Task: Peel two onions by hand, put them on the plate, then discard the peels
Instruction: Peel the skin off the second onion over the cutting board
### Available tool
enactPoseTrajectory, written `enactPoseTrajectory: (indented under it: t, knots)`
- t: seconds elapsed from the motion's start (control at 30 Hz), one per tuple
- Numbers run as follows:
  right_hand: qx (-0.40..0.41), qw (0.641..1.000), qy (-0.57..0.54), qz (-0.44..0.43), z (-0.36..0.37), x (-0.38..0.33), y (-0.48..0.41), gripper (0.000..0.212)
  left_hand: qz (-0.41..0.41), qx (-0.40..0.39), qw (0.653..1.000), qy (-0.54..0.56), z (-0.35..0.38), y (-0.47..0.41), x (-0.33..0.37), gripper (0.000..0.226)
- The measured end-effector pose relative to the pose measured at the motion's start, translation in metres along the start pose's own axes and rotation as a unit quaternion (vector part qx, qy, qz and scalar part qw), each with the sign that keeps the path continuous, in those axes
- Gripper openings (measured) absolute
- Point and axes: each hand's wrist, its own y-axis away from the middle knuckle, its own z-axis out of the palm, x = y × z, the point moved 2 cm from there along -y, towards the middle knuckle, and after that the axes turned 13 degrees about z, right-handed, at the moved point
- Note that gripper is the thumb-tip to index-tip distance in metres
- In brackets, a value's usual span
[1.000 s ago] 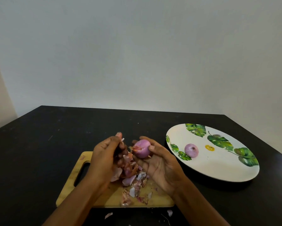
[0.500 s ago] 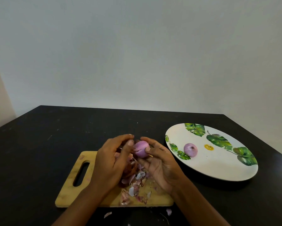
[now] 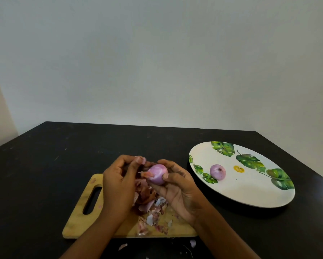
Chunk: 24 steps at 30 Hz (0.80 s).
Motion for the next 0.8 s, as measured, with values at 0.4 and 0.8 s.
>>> enactPoseTrajectory:
  t: [0.4, 0.8]
  knots:
    - [0.006, 1.000, -0.024, -0.011, -0.003, -0.003, -0.001, 0.036, -0.065, -0.094, 0.988, -0.103, 0.001, 0.000, -0.020, 0.021]
    - [0.025, 0.999, -0.030, -0.025, -0.008, -0.006, -0.002, 0.049, 0.064, -0.138, 0.986, -0.070, -0.001, -0.005, -0.002, 0.016]
